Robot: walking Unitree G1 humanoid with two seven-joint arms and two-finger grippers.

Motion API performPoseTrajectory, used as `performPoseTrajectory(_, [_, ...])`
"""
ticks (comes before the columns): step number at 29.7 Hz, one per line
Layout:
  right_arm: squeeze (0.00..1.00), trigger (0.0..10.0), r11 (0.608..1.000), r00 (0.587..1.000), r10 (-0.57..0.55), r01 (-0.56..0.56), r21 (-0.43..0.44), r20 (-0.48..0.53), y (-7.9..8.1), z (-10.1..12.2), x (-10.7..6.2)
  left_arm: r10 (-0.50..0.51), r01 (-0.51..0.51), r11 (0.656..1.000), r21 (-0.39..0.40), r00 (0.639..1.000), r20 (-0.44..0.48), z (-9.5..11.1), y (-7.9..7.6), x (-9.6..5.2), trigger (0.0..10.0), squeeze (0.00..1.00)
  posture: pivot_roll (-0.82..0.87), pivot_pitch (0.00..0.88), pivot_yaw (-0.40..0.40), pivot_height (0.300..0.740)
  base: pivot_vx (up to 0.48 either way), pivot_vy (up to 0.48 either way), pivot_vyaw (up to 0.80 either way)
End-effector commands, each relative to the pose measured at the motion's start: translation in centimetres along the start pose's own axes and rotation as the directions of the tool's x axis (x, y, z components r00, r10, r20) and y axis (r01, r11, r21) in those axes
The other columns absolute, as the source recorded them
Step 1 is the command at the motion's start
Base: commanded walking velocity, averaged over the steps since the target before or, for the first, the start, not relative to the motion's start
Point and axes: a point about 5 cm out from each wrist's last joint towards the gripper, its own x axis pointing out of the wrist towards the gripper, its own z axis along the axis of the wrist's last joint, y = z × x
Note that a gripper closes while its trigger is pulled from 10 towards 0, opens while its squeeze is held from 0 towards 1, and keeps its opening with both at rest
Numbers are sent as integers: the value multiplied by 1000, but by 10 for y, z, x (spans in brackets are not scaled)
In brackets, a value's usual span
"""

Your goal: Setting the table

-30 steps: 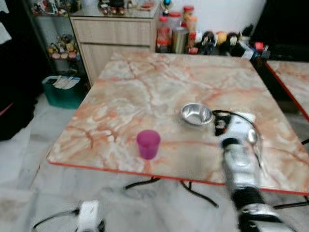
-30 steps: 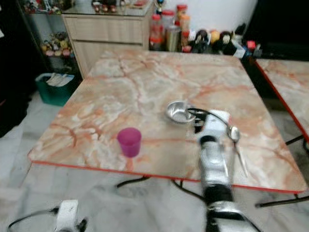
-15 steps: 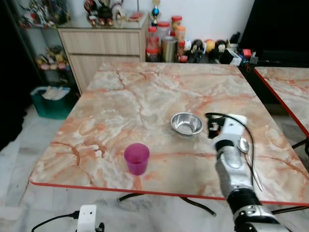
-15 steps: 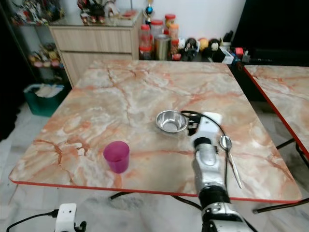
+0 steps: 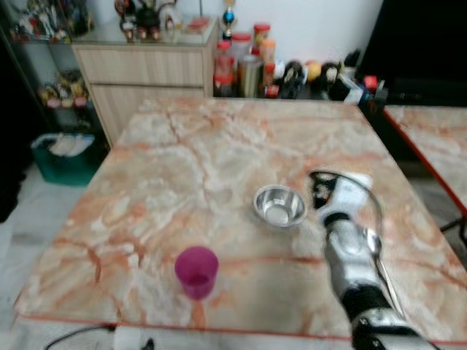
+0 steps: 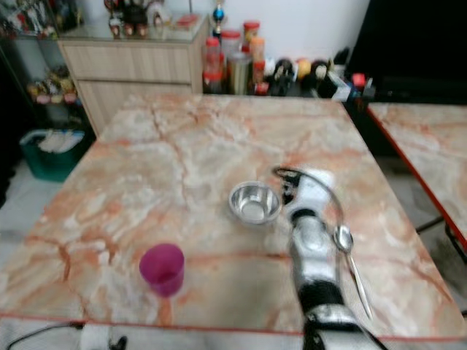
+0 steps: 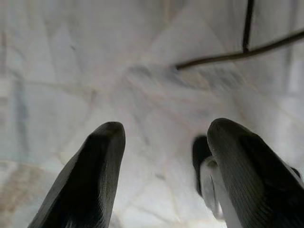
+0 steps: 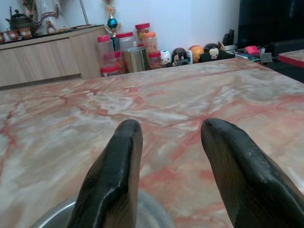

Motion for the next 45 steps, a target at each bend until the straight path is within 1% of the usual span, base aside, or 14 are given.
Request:
performPoseTrajectory(1, [0, 10000, 999, 999, -38, 38, -5, 12, -11, 3, 0, -12, 12, 1000, -9, 1000, -16, -4, -6, -1, 10000, 0, -16, 0, 5, 740, 0, 0, 0])
performPoseTrajectory(5, [0, 10000, 996, 997, -75, 73, 60, 20, -13, 8, 1, -16, 16, 1000, -8, 1000, -20, -5, -6, -1, 10000, 0, -19, 0, 8, 740, 0, 0, 0])
performPoseTrajectory(6, [420, 10000, 996, 998, -65, 63, 68, 24, -11, 9, 2, -16, 16, 1000, -8, 1000, -21, -6, -5, -1, 10000, 0, -18, 0, 8, 740, 0, 0, 0])
performPoseTrajectory(7, [1000, 10000, 995, 998, -59, 57, 83, 26, -10, 9, 1, -17, 17, 1000, -8, 1000, -21, -6, -5, -1, 10000, 0, -18, 0, 10, 740, 0, 0, 0])
performPoseTrajectory(12, [1000, 10000, 990, 997, -73, 71, 119, 10, -9, 8, 0, -18, 18, 1000, -5, 1000, -23, -6, -6, -1, 10000, 0, -18, 0, 10, 740, 0, 0, 0])
performPoseTrajectory(13, [906, 10000, 989, 997, -76, 75, 130, 8, -10, 8, 0, -19, 19, 1000, -5, 1000, -24, -6, -6, -1, 10000, 0, -18, 0, 11, 740, 0, 0, 0])
performPoseTrajectory(14, [906, 10000, 989, 997, -76, 75, 130, 8, -10, 8, 0, -19, 19, 1000, -5, 1000, -24, -6, -6, -1, 10000, 0, -18, 0, 11, 740, 0, 0, 0])
performPoseTrajectory(15, [0, 10000, 985, 997, -79, 77, 152, 8, -9, 9, 0, -20, 20, 1000, -3, 999, -25, -7, -6, -2, 10000, 0, -17, 0, 13, 740, 0, 0, 0])
performPoseTrajectory(21, [0, 10000, 979, 994, -105, 106, 171, -18, -12, 9, 0, -29, 29, 1000, 10, 999, -31, -8, -5, -2, 10000, 0, -27, 0, 21, 740, 0, 0, 0])
performPoseTrajectory(26, [0, 10000, 959, 992, -102, 117, 258, -69, -11, 4, 0, -38, 38, 999, 18, 999, -33, -8, -6, -2, 10000, 0, -26, 0, 19, 740, 0, 0, 0])
performPoseTrajectory(30, [0, 10000, 965, 988, -74, 105, 240, -133, -9, -3, 0, -39, 40, 999, 19, 999, -33, -8, -7, -2, 10000, 0, -25, 0, 15, 740, 0, 0, 0])
performPoseTrajectory(35, [0, 10000, 969, 985, 73, -33, 244, -158, 4, -6, 2, -40, 41, 999, 14, 999, -32, -8, -9, -2, 10000, 0, -23, 0, 6, 740, 0, 0, 0])
performPoseTrajectory(37, [0, 10000, 977, 982, 80, -42, 210, -174, 6, -7, 2, -40, 41, 999, 12, 999, -32, -7, -9, -2, 10000, 0, -23, 0, 6, 740, 0, 0, 0])
performPoseTrajectory(45, [0, 10000, 968, 982, 52, -5, 252, -179, 3, -7, 1, -37, 37, 999, -1, 999, -32, -8, -9, -2, 10000, 0, -13, 0, -2, 740, 0, 0, 0])
